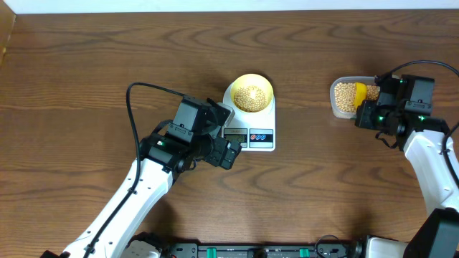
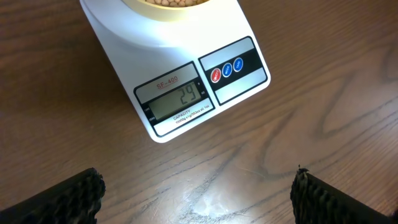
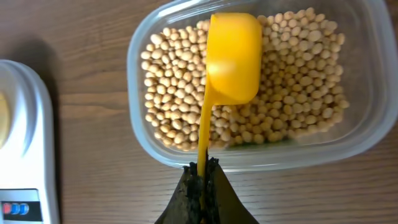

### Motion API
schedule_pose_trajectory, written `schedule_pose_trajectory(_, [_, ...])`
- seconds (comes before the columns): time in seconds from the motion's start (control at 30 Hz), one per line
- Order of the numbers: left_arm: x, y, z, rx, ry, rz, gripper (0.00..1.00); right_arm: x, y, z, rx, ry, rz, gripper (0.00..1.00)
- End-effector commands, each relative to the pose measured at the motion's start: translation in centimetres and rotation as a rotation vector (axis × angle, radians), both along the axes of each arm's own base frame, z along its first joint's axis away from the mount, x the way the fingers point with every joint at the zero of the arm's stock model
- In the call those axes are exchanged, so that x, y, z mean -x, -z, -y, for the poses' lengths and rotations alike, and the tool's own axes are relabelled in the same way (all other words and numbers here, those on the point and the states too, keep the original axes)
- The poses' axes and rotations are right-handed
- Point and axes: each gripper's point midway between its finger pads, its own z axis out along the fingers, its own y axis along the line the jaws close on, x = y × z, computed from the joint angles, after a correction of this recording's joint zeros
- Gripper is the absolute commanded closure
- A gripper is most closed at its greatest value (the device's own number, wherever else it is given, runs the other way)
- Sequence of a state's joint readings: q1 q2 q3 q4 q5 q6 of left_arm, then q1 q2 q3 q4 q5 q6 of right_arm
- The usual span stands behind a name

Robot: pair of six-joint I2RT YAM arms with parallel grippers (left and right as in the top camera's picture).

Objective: Scoop item into bowl and weigh 50g on scale

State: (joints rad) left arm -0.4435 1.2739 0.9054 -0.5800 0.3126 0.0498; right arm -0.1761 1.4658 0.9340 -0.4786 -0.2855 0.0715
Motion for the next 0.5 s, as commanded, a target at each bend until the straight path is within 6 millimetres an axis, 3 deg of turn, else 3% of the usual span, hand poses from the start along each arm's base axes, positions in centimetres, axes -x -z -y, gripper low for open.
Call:
schedule_pose_trajectory(0.0, [-0.2, -0.4, 0.3, 0.006, 0.013, 0.006, 0.02, -0.2, -0.8, -1.0, -0.123, -0.006, 0.011, 0.99])
schedule_pose_trajectory(0.13, [-0.2, -0.4, 0.3, 0.006, 0.013, 0.006, 0.02, -0.1, -1.7, -1.6, -0.231, -0.035, 0.035, 0.99])
schedule_pose_trajectory(0.27, [-0.2, -0.4, 0.3, 0.006, 0.013, 0.006, 0.02, 0.1, -1.7, 0.3, -0.284, 0.058, 0.021, 0.99])
schedule_pose_trajectory(0.47, [-0.2, -0.4, 0.3, 0.006, 0.013, 0.006, 0.02, 0.8, -1.9, 1.1, -0.348, 0.079, 0.015, 0.99])
